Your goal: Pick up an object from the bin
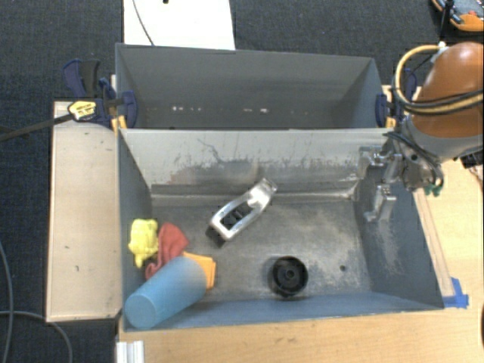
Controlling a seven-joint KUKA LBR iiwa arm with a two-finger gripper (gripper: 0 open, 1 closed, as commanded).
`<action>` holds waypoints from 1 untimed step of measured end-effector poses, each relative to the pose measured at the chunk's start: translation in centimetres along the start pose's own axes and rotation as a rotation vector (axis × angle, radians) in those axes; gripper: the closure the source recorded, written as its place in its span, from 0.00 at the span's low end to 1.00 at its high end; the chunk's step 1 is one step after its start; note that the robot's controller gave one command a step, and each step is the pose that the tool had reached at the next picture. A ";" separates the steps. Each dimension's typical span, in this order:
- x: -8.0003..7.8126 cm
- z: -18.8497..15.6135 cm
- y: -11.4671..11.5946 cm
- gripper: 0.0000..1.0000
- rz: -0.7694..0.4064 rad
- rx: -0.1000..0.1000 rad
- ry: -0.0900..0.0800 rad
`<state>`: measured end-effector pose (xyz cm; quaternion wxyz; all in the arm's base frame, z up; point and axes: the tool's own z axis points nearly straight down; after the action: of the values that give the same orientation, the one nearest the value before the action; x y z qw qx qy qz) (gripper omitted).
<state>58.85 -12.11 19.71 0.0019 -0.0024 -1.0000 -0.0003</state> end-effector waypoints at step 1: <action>-0.2 -0.5 0.1 0.00 -0.003 0.001 -0.008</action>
Offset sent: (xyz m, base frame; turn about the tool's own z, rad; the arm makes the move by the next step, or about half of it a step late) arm -0.0208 0.0244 -0.0883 -0.0894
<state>59.01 -12.05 20.21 -0.0021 -0.0009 -1.0000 0.0002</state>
